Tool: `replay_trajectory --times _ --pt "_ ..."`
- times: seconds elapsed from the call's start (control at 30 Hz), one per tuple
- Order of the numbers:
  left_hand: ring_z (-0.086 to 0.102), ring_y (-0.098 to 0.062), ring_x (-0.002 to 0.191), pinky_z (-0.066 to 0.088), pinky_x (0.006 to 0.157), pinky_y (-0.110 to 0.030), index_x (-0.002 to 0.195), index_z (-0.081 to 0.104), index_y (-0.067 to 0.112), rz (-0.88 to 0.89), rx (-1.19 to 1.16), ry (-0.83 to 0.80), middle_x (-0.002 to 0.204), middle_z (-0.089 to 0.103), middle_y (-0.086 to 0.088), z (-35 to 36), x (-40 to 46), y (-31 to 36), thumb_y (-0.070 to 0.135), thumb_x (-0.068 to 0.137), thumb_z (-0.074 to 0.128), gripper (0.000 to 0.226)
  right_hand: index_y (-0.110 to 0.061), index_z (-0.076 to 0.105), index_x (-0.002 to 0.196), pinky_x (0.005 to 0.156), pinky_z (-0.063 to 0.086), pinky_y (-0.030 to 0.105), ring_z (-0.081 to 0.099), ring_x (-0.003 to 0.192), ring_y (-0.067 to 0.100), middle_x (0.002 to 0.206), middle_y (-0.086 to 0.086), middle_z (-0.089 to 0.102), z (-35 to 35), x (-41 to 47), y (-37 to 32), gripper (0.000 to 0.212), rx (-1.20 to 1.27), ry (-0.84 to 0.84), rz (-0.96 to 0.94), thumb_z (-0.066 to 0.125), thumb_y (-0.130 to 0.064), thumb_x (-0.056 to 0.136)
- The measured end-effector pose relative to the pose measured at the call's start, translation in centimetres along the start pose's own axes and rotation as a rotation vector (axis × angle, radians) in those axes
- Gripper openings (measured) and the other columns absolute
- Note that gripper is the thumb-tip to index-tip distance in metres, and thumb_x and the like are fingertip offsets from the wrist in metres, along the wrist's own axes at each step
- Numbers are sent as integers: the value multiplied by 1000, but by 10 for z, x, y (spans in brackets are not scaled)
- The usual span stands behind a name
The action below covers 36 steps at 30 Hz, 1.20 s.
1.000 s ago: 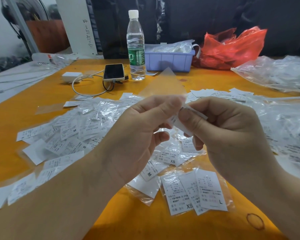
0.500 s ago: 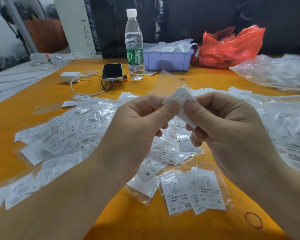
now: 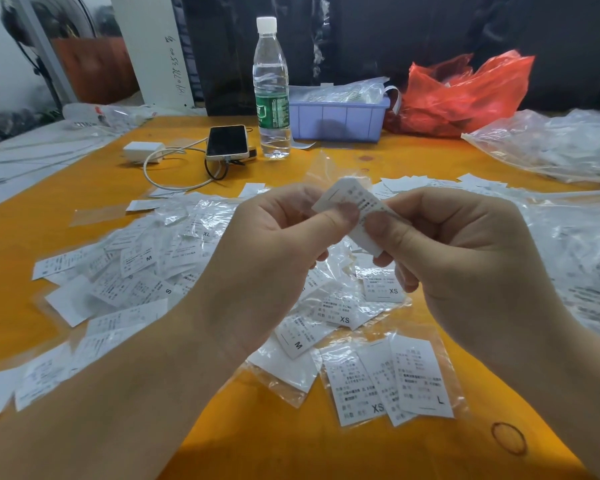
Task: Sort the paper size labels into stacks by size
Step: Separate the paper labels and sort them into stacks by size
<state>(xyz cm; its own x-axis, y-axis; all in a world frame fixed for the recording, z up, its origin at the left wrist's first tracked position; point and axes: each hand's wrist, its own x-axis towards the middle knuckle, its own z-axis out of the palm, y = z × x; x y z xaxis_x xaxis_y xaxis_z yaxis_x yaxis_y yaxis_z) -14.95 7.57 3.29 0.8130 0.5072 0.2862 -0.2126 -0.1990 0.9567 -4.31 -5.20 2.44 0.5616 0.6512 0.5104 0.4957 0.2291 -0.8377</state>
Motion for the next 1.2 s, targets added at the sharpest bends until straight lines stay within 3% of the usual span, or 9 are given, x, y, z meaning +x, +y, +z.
replay_trajectory --times 0.13,0.33,0.5,0.7,0.8,0.93,1.03,1.1,1.2 --pt "60 3 63 45 58 -8 81 72 25 59 24 -51 68 68 13 -1 -1 3 29 75 68 8 -24 75 78 45 37 16 54 43 9 55 -4 64 -1 0 -1 9 -63 -2 -33 67 -27 82" --pt "63 -3 69 49 65 -14 76 75 26 132 53 -32 73 71 8 -9 3 5 26 78 71 4 -26 75 77 43 35 20 49 43 7 56 -3 63 -2 -1 -4 10 -137 -75 -48 66 -25 82" --pt "67 -9 75 51 71 -17 82 77 24 125 31 -97 76 73 6 -12 3 5 29 77 71 8 -26 76 79 52 46 45 58 54 22 63 3 65 -7 3 -7 10 -205 -109 -72 66 -26 81" --pt "65 -10 77 51 73 -18 84 77 22 106 -5 -148 76 71 6 -12 3 7 33 75 70 16 -35 73 89 51 48 50 58 55 30 65 8 67 -12 8 -9 14 -248 -171 -116 66 -26 80" --pt "67 -11 81 53 76 -20 84 78 23 111 26 -140 79 72 5 -11 3 7 36 73 70 18 -37 72 89 53 49 45 60 55 25 66 4 68 -14 8 -11 14 -298 -182 -120 66 -28 79" --pt "68 -12 82 54 78 -22 85 77 22 104 48 -138 81 73 3 -11 2 6 32 75 71 15 -23 75 78 45 42 26 52 48 13 59 2 63 -17 8 -11 12 -362 -210 -131 65 -28 82" --pt "70 -17 84 56 78 -24 91 75 15 90 48 -169 84 75 -2 -10 2 6 25 78 72 17 -18 74 77 45 40 37 50 49 25 58 10 60 -14 7 -9 13 -285 -217 -103 69 -24 87" --pt "71 -17 83 56 76 -23 94 73 12 85 55 -172 85 75 -3 -10 2 5 24 76 70 22 -16 74 77 42 34 31 44 44 17 54 8 56 -11 6 -4 14 -190 -203 -56 70 -20 90" --pt "72 -20 82 59 75 -29 96 71 14 79 77 -139 84 76 -3 -10 1 5 28 76 71 25 -14 73 85 47 39 26 49 47 9 57 -1 60 -7 4 0 8 -17 -189 35 71 -21 88"
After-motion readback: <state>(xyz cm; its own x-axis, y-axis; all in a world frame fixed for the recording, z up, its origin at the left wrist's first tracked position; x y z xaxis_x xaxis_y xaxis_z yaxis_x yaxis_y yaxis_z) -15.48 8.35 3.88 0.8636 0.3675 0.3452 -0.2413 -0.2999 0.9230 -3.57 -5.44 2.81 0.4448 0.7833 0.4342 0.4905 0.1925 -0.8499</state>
